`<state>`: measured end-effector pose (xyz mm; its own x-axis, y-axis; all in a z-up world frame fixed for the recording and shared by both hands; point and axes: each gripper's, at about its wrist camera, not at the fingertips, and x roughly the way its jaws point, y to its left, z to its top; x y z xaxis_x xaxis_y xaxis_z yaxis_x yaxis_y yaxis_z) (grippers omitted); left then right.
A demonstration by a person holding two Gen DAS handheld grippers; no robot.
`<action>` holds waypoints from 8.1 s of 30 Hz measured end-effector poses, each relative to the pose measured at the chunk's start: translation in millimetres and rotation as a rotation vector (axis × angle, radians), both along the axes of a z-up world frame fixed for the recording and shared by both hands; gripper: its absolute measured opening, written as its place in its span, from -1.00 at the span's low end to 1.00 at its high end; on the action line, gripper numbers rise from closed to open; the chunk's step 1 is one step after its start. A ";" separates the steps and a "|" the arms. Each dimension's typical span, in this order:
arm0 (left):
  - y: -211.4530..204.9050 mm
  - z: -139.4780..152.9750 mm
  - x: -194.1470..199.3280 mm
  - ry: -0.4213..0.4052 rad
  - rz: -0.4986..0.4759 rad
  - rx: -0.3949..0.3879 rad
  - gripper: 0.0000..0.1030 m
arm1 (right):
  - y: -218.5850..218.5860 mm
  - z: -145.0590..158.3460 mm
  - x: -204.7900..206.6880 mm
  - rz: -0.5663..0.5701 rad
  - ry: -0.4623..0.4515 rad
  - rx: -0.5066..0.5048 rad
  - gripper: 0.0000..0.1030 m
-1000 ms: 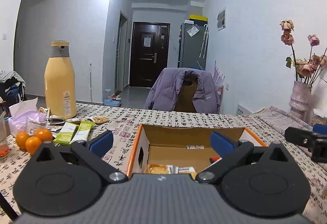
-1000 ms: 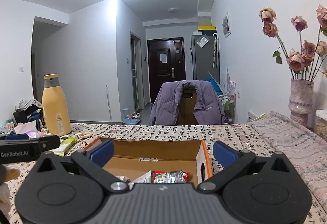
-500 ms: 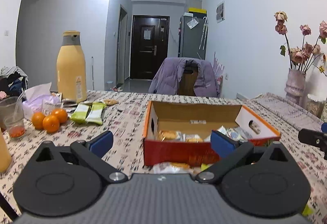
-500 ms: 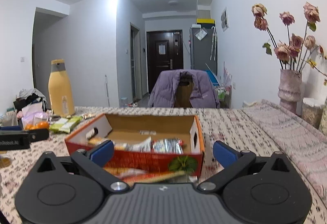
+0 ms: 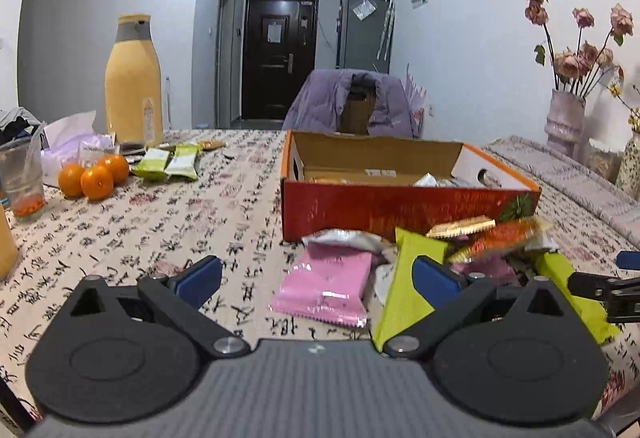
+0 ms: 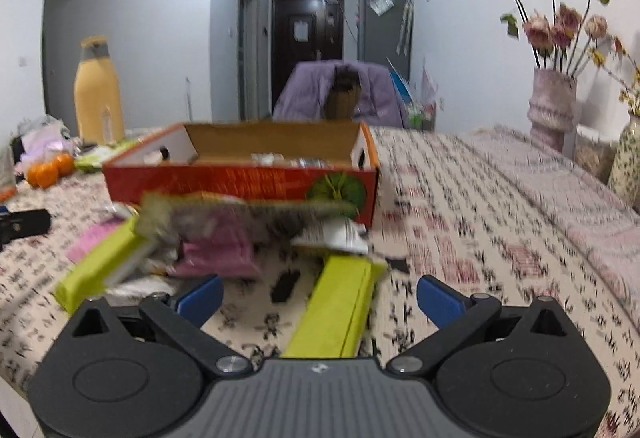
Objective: Organize snacks
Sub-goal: 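Grasp a green snack bar with the right gripper while the left grasps another, then lift both green bars over the cardboard box and release them inside, then withdraw both open grippers from the box toward the snack pile, then lower the right gripper onto a white snack packet and close it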
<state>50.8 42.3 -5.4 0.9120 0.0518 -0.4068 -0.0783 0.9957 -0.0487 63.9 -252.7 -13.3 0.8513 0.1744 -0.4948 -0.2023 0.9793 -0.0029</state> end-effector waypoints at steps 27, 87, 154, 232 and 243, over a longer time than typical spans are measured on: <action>-9.0 -9.2 3.7 0.044 -0.023 -0.001 1.00 | -1.8 -24.4 8.5 -0.020 0.058 0.038 -0.36; -49.6 3.8 31.3 0.055 -0.170 0.019 -0.33 | -42.2 19.9 -18.4 -0.028 -0.147 0.162 -0.37; -29.0 37.9 218.2 -0.078 0.023 -0.030 0.81 | 26.0 53.0 211.5 0.065 -0.110 0.125 0.00; -5.6 6.0 4.4 0.005 -0.039 -0.017 1.00 | 25.0 26.9 -1.6 0.074 -0.071 0.094 1.00; 10.2 -12.0 -9.1 0.045 -0.055 0.002 1.00 | 69.2 -10.1 -12.4 0.127 -0.012 0.065 1.00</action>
<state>41.8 52.5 -17.4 0.8942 0.0034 -0.4477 -0.0258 0.9987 -0.0440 51.5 -183.5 -23.4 0.8264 0.3124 -0.4685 -0.3249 0.9441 0.0563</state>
